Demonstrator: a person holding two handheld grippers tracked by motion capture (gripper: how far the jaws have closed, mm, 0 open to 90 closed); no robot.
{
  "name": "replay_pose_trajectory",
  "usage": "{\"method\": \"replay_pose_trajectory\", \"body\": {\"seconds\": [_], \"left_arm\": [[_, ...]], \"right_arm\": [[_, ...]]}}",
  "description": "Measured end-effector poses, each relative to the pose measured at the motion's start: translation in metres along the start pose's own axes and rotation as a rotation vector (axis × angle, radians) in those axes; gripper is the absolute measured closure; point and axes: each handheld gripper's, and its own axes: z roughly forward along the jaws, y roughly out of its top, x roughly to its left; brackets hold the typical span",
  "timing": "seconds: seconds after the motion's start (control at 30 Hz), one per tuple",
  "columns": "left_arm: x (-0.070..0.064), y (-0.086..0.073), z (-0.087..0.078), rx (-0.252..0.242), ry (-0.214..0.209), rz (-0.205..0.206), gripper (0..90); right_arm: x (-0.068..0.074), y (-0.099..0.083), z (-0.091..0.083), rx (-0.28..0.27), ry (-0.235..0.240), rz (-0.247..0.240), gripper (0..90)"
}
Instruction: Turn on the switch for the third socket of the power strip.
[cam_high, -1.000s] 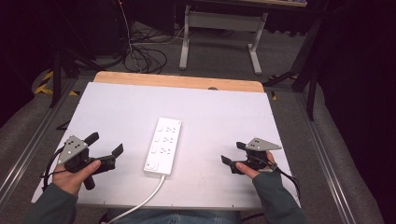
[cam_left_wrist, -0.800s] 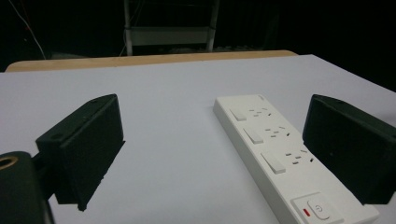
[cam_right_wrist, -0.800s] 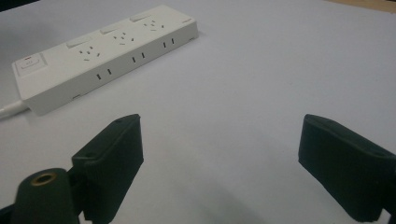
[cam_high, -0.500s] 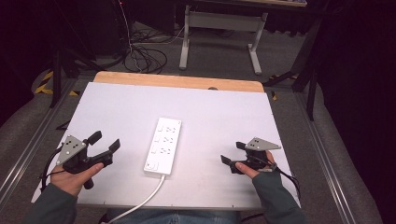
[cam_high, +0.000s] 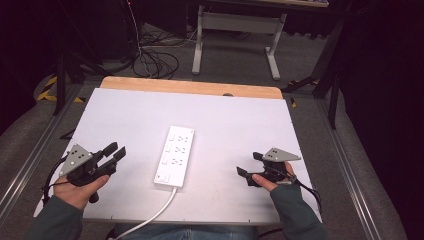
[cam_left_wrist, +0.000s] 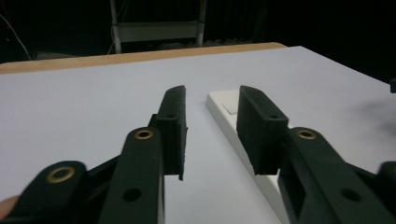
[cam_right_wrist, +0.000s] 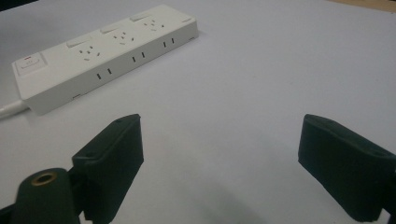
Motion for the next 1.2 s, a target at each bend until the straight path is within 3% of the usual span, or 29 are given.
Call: {"method": "replay_pose_trajectory", "body": {"seconds": [0.33, 0.7, 1.2], "left_arm": [[-0.001, 0.0, 0.0, -0.012, -0.021, 0.041, 89.8], [-0.007, 0.003, 0.013, 0.004, -0.053, 0.082, 90.0], [-0.004, 0.014, 0.039, 0.037, -0.025, 0.105, 90.0]], "right_arm": [[0.0, 0.0, 0.0, -0.002, 0.0, 0.0, 14.4], [0.0, 0.0, 0.0, 0.0, -0.002, -0.001, 14.4], [0.0, 0.0, -0.001, -0.001, -0.003, 0.0, 14.4]]}}
